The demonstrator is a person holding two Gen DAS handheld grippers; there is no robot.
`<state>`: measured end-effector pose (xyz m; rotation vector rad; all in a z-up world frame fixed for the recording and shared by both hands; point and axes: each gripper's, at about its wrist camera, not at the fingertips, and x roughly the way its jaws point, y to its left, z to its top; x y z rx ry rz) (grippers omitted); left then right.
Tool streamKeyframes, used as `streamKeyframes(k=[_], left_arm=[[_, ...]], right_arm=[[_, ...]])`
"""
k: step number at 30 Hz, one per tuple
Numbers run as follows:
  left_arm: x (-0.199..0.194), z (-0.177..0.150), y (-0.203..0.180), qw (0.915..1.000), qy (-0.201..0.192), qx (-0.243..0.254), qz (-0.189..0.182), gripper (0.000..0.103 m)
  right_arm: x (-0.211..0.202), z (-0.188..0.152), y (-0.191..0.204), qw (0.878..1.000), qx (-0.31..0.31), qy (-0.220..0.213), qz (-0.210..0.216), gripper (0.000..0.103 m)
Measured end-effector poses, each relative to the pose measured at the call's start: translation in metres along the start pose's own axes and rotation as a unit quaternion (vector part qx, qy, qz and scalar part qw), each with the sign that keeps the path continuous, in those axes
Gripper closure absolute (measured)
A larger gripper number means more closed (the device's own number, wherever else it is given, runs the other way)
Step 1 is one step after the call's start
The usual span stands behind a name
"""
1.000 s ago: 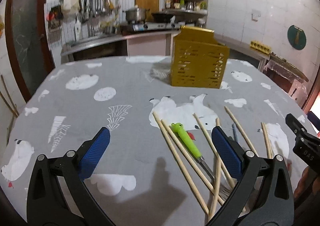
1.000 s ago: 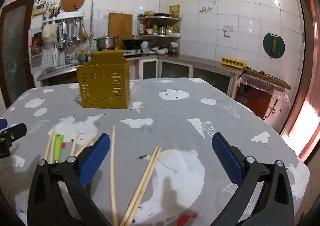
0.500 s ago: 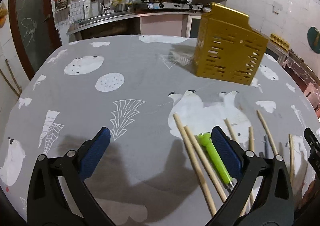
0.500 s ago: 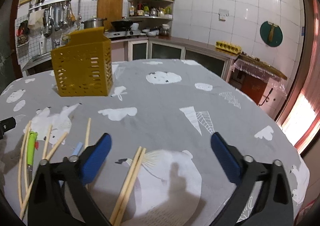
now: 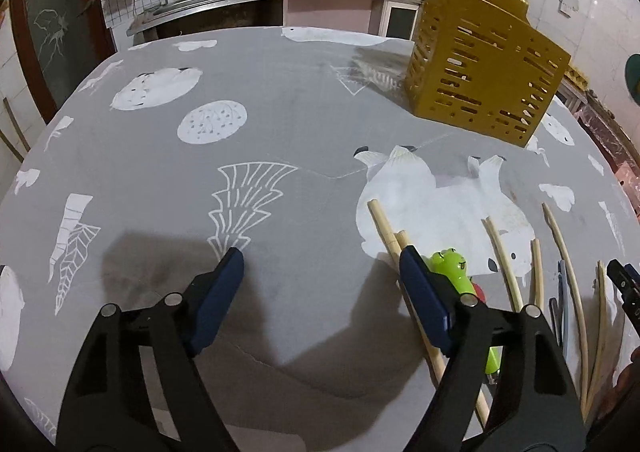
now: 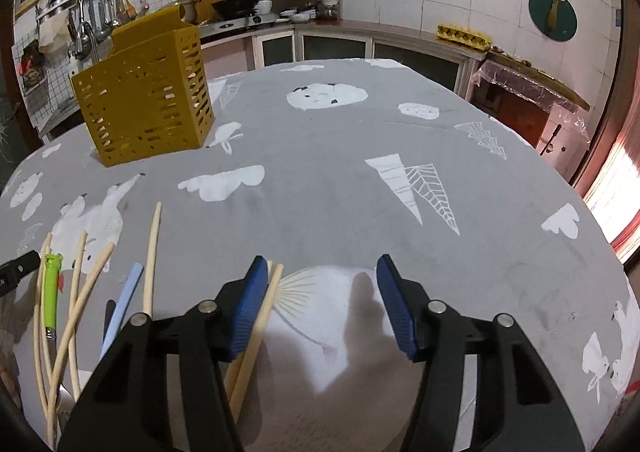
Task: Organize utensils
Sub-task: 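Move the left tool down to a wooden chopstick and close on it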
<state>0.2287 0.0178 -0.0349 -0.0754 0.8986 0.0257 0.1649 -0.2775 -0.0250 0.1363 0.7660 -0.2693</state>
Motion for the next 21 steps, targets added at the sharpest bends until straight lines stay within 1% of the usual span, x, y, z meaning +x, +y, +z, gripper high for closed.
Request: streamKeyframes(k=[1, 3, 9, 12, 15, 16, 18, 21], left_arm=[[0.0003, -0.0001, -0.0007, 1.0000, 0.000, 0.001, 0.001, 0.025], [0.0013, -0.0001, -0.0017, 1.0000, 0.000, 0.001, 0.003, 0.025], [0.0015, -0.0004, -0.0001, 1.0000, 0.005, -0.003, 0.002, 0.026], [0.0018, 0.0006, -0.0031, 1.0000, 0.007, 0.001, 0.003, 0.026], [0.0037, 0.0016, -0.0056, 0.9999, 0.012, 0.003, 0.006, 0.027], [0.0032, 0.0022, -0.0054, 0.9999, 0.013, 0.000, 0.005, 0.027], [0.0020, 0.0036, -0.0050, 0.9998, 0.017, -0.003, -0.001, 0.032], [0.0019, 0.0029, -0.0082, 0.9998, 0.019, -0.001, 0.001, 0.034]], right_arm=[[0.0016, 0.0000, 0.0007, 1.000, -0.001, 0.006, -0.001, 0.054], [0.0056, -0.0007, 0.0004, 1.000, 0.004, 0.020, 0.007, 0.057], [0.0046, -0.0040, 0.0050, 1.000, 0.002, 0.028, 0.012, 0.058], [0.0067, -0.0068, 0.0084, 0.999, -0.001, 0.036, 0.012, 0.060], [0.0061, -0.0069, 0.0087, 0.999, 0.001, 0.036, 0.013, 0.061], [0.0054, -0.0071, 0.0081, 0.999, 0.004, 0.036, 0.015, 0.061], [0.0036, -0.0077, 0.0052, 0.999, 0.013, 0.034, 0.016, 0.061], [0.0037, -0.0079, 0.0043, 0.999, 0.017, 0.036, 0.018, 0.061]])
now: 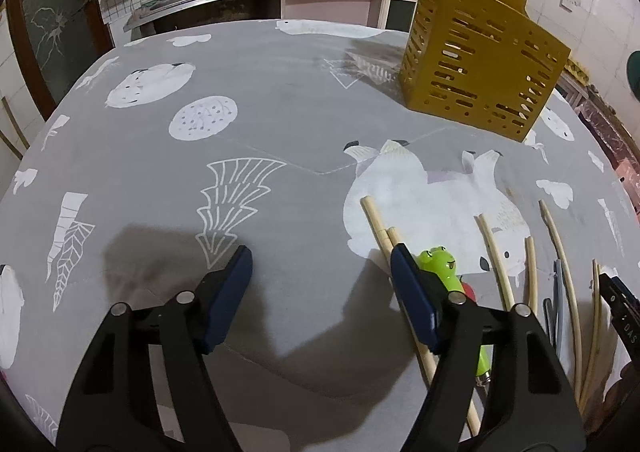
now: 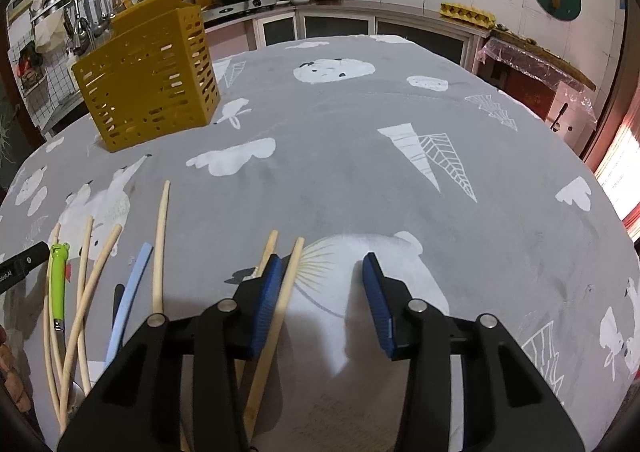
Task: Organize utensils
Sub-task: 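Move the left tool down to a wooden chopstick and close on it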
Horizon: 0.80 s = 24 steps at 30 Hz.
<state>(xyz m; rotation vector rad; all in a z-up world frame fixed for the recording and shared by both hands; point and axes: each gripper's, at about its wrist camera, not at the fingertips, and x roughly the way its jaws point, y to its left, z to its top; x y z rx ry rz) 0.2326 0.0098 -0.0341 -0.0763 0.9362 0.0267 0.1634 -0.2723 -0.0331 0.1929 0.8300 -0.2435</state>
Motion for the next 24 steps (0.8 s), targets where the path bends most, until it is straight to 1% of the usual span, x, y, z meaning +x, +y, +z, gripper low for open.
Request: streamKeyframes(k=[9, 14, 16, 20, 21, 24], left_arm=[[0.000, -0.007, 0.002, 0.9999, 0.009, 0.003, 0.006, 0.035], [0.004, -0.001, -0.005, 0.9996, 0.021, 0.010, 0.014, 0.036], [0.006, 0.003, -0.006, 0.9996, 0.025, 0.005, 0.014, 0.036], [-0.001, 0.008, -0.003, 0.9998, 0.014, -0.015, -0.005, 0.036], [-0.004, 0.007, -0.005, 0.9998, 0.008, -0.015, -0.010, 0.036], [-0.007, 0.005, -0.014, 0.9999, 0.002, -0.005, -0.010, 0.036]], right_arm=[[0.004, 0.000, 0.004, 1.000, -0.009, 0.006, -0.006, 0.061], [0.004, 0.000, 0.005, 1.000, -0.008, 0.006, -0.005, 0.061], [0.004, 0.000, 0.005, 1.000, -0.008, 0.006, -0.005, 0.061], [0.005, 0.000, 0.004, 1.000, -0.007, 0.005, -0.003, 0.060], [0.005, 0.000, 0.004, 1.000, -0.007, 0.005, -0.002, 0.060], [0.005, 0.001, 0.004, 1.000, -0.006, 0.004, 0.002, 0.059]])
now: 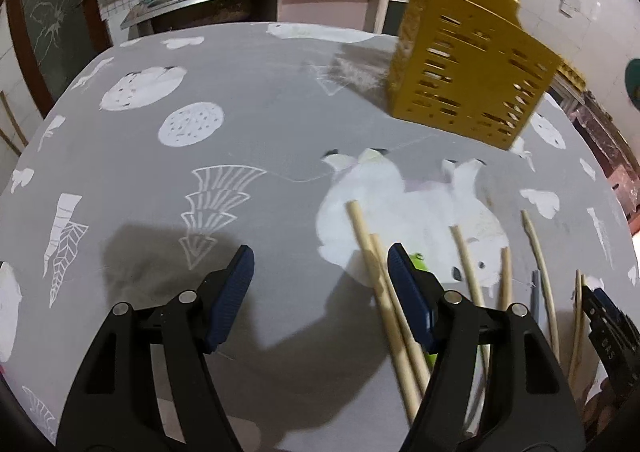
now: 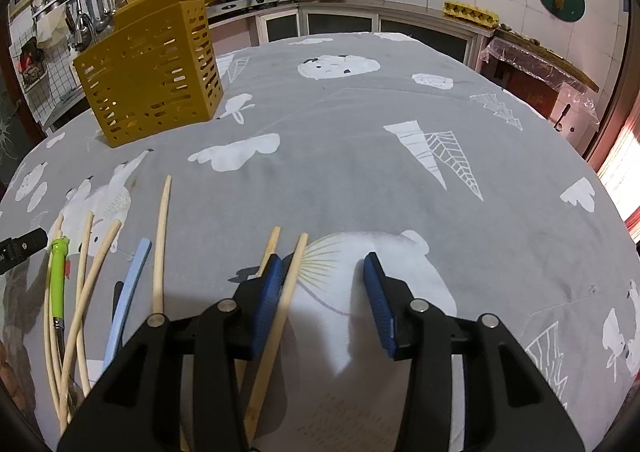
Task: Organize utensils
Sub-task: 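Move the left tool down to a wooden chopstick and close on it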
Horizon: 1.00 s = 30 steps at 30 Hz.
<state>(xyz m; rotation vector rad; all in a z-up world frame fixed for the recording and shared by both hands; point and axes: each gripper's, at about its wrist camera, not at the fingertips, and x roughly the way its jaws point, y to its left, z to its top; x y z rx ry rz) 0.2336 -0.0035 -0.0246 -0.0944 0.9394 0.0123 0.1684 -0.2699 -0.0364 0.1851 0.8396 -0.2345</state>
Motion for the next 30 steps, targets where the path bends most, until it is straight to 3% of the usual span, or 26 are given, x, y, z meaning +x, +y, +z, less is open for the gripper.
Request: streamKeyframes(k=[7, 11, 20, 25, 27, 30], left_arm=[[0.004, -0.011, 0.002, 0.9998, 0.009, -0.010, 0.017, 0.035], [0.005, -0.015, -0.004, 0.9996, 0.005, 0.008, 0.027, 0.035], [0.020, -0.001, -0.017, 0.9985, 0.026, 0.022, 0.043, 0.036], [0.020, 0.001, -0.022, 0.9982, 0.026, 0.029, 0.045, 0.050], [0.018, 0.001, -0.024, 0.9983, 0.029, 0.032, 0.039, 0.063], [0.021, 0.007, -0.023, 0.9985, 0.038, 0.028, 0.029, 0.071]], right_arm=[[0.000, 0.000, -0.002, 1.000, 0.003, 0.000, 0.006, 0.059], [0.000, 0.000, -0.002, 1.000, 0.002, 0.000, 0.005, 0.059], [0.000, 0.002, 0.002, 1.000, -0.003, 0.004, -0.010, 0.061], [0.001, 0.003, 0.010, 1.000, -0.005, 0.009, -0.016, 0.076], [0.001, 0.004, 0.013, 1.000, -0.005, 0.011, -0.017, 0.079], [0.003, 0.005, 0.016, 1.000, -0.007, 0.016, -0.024, 0.080]])
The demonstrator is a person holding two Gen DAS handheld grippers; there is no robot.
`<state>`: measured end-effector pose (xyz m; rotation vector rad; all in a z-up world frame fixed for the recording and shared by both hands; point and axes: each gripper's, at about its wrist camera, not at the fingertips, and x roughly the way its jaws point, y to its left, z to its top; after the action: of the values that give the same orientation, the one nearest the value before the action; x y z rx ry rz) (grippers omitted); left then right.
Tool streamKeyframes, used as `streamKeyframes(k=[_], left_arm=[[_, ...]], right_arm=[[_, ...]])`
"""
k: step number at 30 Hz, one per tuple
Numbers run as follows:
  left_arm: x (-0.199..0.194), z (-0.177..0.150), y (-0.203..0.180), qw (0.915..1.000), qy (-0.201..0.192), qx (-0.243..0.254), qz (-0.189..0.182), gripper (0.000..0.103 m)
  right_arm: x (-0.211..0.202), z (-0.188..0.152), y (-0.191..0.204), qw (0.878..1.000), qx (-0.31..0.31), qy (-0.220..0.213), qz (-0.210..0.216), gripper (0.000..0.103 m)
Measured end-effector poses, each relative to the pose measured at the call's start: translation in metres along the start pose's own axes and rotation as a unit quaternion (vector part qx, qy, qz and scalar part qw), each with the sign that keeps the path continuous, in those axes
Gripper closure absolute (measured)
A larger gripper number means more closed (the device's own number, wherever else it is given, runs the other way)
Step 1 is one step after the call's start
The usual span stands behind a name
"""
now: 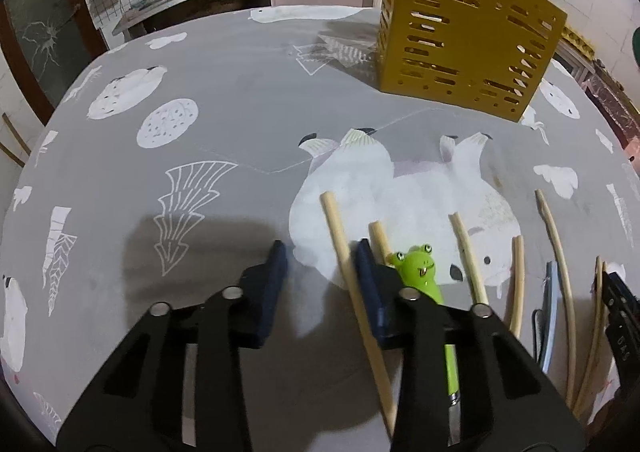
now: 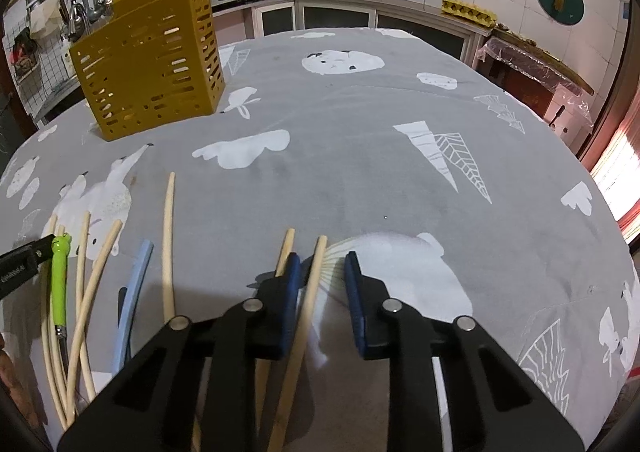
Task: Organize utensils
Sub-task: 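Move the left tool down to a wooden chopstick and close on it, then lift the chopstick with the left tool and carry it over the yellow holder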
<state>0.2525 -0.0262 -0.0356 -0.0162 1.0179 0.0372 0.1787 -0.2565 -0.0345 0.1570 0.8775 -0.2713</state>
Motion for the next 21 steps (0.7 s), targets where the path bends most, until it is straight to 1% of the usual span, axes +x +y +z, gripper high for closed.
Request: streamKeyframes(k=[4, 6, 8, 9, 11, 12, 16, 18, 21], left_arm=[[0.002, 0.005, 0.002, 0.9999, 0.014, 0.003, -0.009, 0.076], [0.003, 0.006, 0.000, 0.9999, 0.015, 0.004, -0.008, 0.081], [0.005, 0.007, -0.005, 0.9999, 0.013, 0.009, 0.001, 0.084], [0.005, 0.007, -0.007, 0.9998, 0.012, 0.014, 0.004, 0.087], [0.005, 0.007, -0.011, 0.9997, 0.009, 0.023, 0.006, 0.091], [0.005, 0.006, -0.011, 0.9997, 0.006, 0.023, 0.005, 0.092], [0.003, 0.006, -0.010, 0.9997, -0.002, 0.022, 0.004, 0.094], [0.002, 0.005, -0.011, 0.9996, -0.007, 0.025, 0.005, 0.098], [-0.001, 0.004, -0.008, 0.9998, -0.012, 0.017, -0.003, 0.099]], right_arm=[[0.001, 0.004, -0.005, 1.000, 0.013, 0.018, 0.012, 0.080], [0.002, 0.005, -0.006, 1.000, 0.016, 0.023, 0.014, 0.081], [0.005, 0.007, -0.003, 1.000, 0.014, 0.025, 0.005, 0.083], [0.007, 0.009, -0.001, 1.000, 0.013, 0.024, 0.002, 0.085], [0.009, 0.011, 0.001, 1.000, 0.013, 0.022, 0.000, 0.090], [0.009, 0.012, -0.001, 1.000, 0.018, 0.022, 0.006, 0.094], [0.011, 0.015, -0.003, 1.000, 0.018, 0.019, 0.013, 0.096], [0.011, 0.016, -0.004, 1.000, 0.019, 0.016, 0.019, 0.097], [0.009, 0.016, -0.006, 0.999, 0.023, 0.010, 0.027, 0.097]])
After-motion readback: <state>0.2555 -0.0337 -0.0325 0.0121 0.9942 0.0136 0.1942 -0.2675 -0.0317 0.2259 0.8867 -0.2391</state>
